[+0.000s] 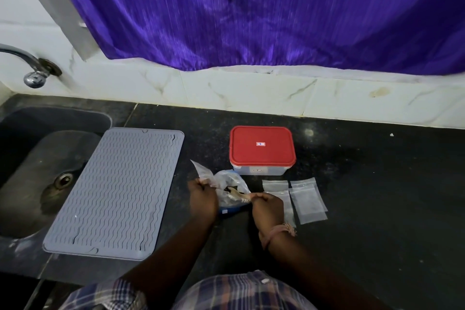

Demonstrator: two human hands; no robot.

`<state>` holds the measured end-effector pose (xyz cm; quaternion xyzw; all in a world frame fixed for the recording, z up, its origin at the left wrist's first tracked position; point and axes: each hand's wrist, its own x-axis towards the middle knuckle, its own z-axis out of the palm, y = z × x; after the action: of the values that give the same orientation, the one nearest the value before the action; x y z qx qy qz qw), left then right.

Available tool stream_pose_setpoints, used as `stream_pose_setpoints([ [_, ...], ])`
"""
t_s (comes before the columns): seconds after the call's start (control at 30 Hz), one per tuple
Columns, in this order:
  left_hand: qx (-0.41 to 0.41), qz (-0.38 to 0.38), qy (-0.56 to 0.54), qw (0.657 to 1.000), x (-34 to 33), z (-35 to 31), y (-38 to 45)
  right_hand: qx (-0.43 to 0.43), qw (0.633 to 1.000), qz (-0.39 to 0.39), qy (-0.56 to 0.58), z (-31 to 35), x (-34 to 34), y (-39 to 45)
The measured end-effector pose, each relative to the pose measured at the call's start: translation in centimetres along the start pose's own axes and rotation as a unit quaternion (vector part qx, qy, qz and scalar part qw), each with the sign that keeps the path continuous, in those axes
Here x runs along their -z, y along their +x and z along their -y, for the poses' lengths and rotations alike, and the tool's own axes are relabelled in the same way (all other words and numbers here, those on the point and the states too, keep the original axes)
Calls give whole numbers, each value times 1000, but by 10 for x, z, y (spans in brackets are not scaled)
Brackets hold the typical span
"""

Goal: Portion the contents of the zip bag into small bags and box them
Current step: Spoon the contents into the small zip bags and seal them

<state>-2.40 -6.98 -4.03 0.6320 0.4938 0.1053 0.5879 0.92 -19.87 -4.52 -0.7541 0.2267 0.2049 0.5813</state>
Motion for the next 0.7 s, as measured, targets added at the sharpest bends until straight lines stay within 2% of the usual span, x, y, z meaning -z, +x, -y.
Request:
stream_pose_setpoints([
  [0.33, -31, 7, -30, 999, 0, -7, 7, 4, 999, -23, 36, 0, 13, 1],
  [0.7, -52, -33, 3, 998, 6, -15, 9, 5, 998, -15, 56, 2, 24, 0],
])
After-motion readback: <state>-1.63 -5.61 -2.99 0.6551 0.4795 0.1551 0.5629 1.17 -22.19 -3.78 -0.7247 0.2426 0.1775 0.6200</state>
